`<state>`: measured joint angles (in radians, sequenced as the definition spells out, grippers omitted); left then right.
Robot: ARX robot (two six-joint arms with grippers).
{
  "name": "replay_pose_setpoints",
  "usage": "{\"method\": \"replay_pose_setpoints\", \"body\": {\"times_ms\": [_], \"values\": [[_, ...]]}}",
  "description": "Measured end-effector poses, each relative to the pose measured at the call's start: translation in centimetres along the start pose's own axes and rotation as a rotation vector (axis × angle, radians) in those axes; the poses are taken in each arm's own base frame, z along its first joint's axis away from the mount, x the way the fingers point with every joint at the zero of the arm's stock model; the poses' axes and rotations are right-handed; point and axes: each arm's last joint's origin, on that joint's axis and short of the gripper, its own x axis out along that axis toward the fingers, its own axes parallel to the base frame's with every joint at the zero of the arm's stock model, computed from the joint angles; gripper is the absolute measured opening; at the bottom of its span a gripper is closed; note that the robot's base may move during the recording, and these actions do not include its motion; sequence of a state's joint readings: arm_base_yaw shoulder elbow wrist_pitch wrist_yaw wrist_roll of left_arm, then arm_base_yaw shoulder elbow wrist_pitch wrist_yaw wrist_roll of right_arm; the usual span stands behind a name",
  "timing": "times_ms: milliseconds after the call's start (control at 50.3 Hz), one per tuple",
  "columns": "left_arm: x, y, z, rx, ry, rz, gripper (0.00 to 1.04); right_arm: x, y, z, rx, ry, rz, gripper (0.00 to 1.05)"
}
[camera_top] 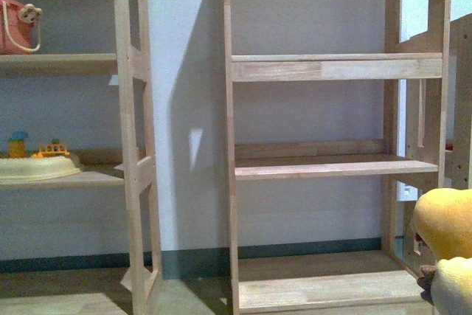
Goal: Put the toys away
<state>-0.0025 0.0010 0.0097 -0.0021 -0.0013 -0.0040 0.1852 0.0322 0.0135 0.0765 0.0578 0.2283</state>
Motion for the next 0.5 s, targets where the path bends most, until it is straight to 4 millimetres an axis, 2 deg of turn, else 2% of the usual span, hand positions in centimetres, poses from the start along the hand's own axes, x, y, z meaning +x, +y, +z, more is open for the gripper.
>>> {"method": "replay_pose_setpoints", "body": {"times_ms": [497], "values": [[0.00,0.00,0.00,0.000,0.000,-0.002,0.99,0.00,0.00,0.00,0.000,0.000,0.001,0.21]]}}
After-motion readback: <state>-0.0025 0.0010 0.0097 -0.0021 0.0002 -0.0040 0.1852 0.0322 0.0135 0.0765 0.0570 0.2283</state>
